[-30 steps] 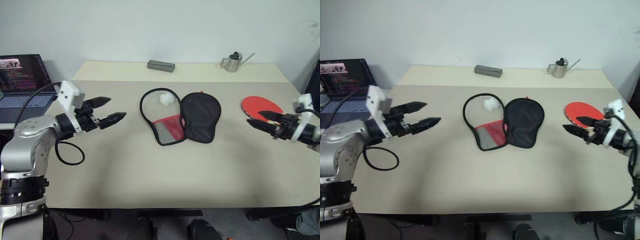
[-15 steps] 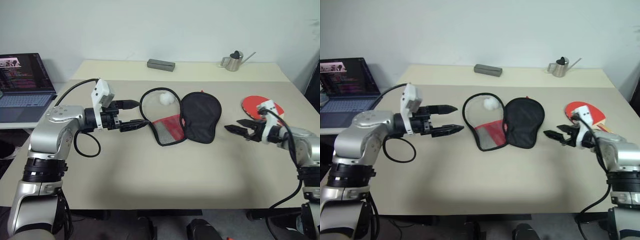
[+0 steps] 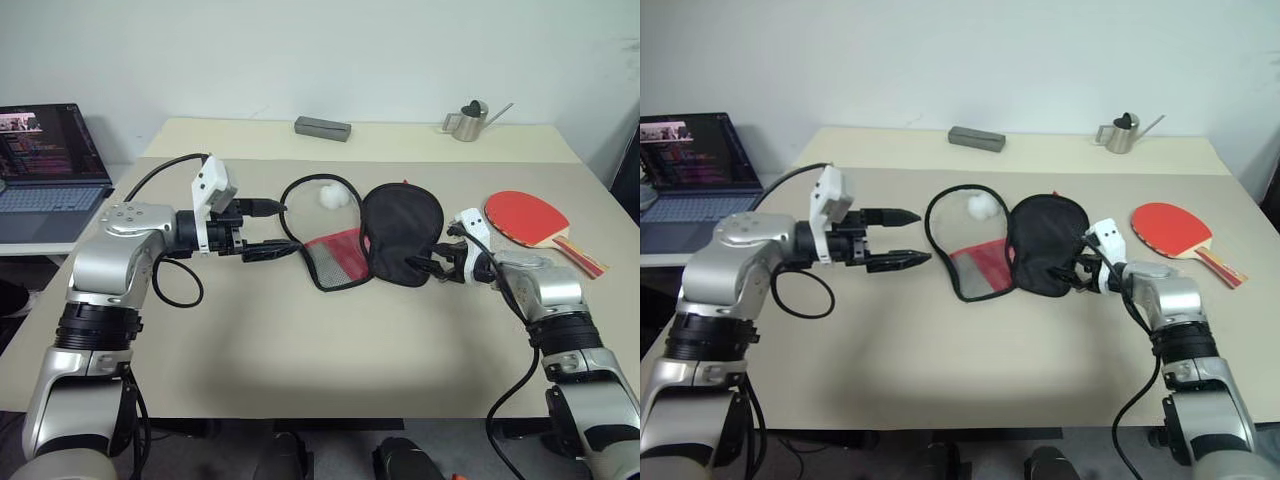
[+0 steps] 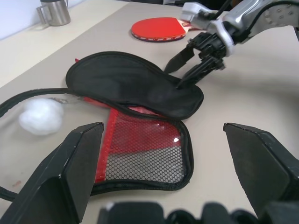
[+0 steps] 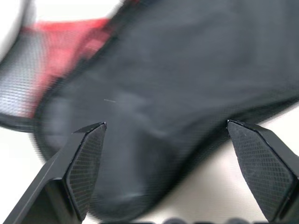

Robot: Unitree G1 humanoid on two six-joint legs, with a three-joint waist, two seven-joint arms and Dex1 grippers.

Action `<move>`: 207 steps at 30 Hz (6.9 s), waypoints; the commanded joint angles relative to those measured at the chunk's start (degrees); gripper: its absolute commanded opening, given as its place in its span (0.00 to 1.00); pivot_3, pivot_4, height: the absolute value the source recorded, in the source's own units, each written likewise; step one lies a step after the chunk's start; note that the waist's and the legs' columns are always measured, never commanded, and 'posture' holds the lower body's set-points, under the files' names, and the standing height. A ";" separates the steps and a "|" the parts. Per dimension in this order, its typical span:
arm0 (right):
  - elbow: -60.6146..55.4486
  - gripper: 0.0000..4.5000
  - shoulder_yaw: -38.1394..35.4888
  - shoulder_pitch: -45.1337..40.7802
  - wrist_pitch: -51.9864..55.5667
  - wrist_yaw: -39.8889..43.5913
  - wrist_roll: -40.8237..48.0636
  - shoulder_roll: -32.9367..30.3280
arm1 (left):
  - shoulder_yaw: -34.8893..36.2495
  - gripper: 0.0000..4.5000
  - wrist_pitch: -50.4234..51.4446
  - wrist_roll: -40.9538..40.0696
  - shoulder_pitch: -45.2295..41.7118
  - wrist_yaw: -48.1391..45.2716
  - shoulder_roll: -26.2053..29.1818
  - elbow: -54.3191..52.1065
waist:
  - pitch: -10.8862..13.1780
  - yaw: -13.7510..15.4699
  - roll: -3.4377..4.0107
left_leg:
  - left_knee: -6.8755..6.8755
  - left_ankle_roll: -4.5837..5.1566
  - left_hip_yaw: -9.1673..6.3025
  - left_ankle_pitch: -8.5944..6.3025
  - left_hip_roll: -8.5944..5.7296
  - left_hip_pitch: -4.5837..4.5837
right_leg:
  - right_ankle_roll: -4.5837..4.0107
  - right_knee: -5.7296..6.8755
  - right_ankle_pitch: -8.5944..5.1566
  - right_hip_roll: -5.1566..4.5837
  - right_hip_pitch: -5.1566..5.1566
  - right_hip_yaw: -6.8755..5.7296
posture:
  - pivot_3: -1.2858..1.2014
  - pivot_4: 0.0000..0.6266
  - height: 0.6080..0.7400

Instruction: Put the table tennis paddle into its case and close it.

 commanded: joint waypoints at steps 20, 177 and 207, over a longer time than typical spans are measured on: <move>-3.99 1.00 -1.49 -2.05 8.53 -0.14 -0.34 1.92 | 1.12 1.00 -3.33 1.66 0.83 -1.59 2.60 -1.34 | 0.00 -0.02 0.00 | 0.03 -0.04 -0.08 0.03 0.02 0.01 | -0.08 0.24 0.03 0.10 -0.07 -0.02 | 0.52 0.24 1.00; 47.61 0.99 -10.31 -12.63 -22.21 -5.83 -15.58 -22.88 | -4.22 1.00 4.37 -5.20 4.21 -5.31 1.55 -19.96 | -0.19 -0.12 -0.19 | -0.03 0.16 0.13 0.18 -0.05 0.06 | -0.10 -0.05 0.10 0.03 0.08 0.03 | 0.52 0.24 1.00; 43.18 0.99 -13.25 -6.35 -13.32 18.67 -11.98 -26.70 | -5.19 1.00 2.66 -4.27 3.04 -7.05 1.85 -17.85 | -0.25 -0.20 -0.29 | 0.04 0.15 0.12 0.16 0.00 0.60 | -0.15 -0.13 0.06 0.10 0.80 -0.09 | 0.52 0.24 1.00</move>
